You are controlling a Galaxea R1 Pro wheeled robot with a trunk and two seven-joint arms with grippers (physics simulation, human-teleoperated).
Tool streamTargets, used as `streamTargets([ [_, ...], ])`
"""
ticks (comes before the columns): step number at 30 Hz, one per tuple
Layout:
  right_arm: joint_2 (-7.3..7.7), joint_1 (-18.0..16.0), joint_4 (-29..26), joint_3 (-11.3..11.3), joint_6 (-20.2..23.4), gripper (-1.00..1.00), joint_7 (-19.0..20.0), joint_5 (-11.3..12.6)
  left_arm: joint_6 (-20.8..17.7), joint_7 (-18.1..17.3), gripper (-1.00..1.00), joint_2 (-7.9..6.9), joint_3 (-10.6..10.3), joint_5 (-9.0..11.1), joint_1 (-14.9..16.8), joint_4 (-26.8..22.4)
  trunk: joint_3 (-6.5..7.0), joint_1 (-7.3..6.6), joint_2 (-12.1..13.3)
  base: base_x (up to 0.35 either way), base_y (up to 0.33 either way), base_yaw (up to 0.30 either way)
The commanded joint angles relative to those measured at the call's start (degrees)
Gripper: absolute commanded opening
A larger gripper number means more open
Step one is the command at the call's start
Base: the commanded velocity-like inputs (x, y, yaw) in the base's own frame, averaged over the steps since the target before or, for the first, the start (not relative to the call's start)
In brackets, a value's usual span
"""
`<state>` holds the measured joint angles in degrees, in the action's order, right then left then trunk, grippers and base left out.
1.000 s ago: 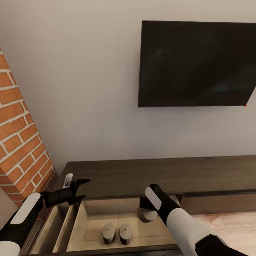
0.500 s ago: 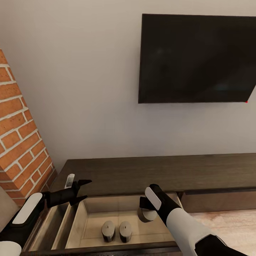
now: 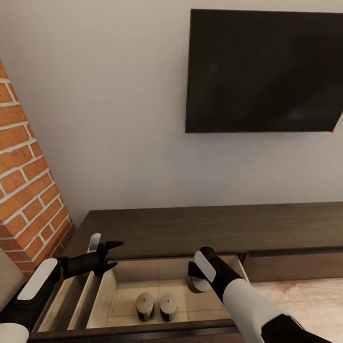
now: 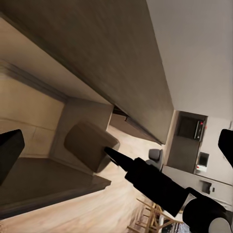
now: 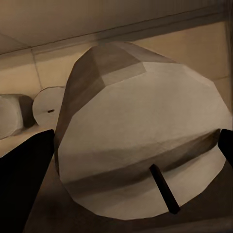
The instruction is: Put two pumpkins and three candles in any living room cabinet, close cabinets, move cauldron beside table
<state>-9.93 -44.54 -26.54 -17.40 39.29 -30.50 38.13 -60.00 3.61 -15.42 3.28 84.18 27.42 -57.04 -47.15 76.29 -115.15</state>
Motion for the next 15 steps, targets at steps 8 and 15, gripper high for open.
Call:
streamTargets([
  [8,0.04,0.0,0.0,0.0,-0.8,-1.00,0.0,-0.3,0.0,-0.5,1.00,-0.12,-0.1,0.1,0.0,-0.3,-1.44,1.76,-3.2,0.000,0.000,0.000],
  [15,0.08,0.0,0.0,0.0,-0.8,-1.00,0.0,-0.3,0.0,-1.9,1.00,-0.11,-0.7,0.1,0.0,-0.5,-2.70,3.30,-6.0,0.000,0.000,0.000],
])
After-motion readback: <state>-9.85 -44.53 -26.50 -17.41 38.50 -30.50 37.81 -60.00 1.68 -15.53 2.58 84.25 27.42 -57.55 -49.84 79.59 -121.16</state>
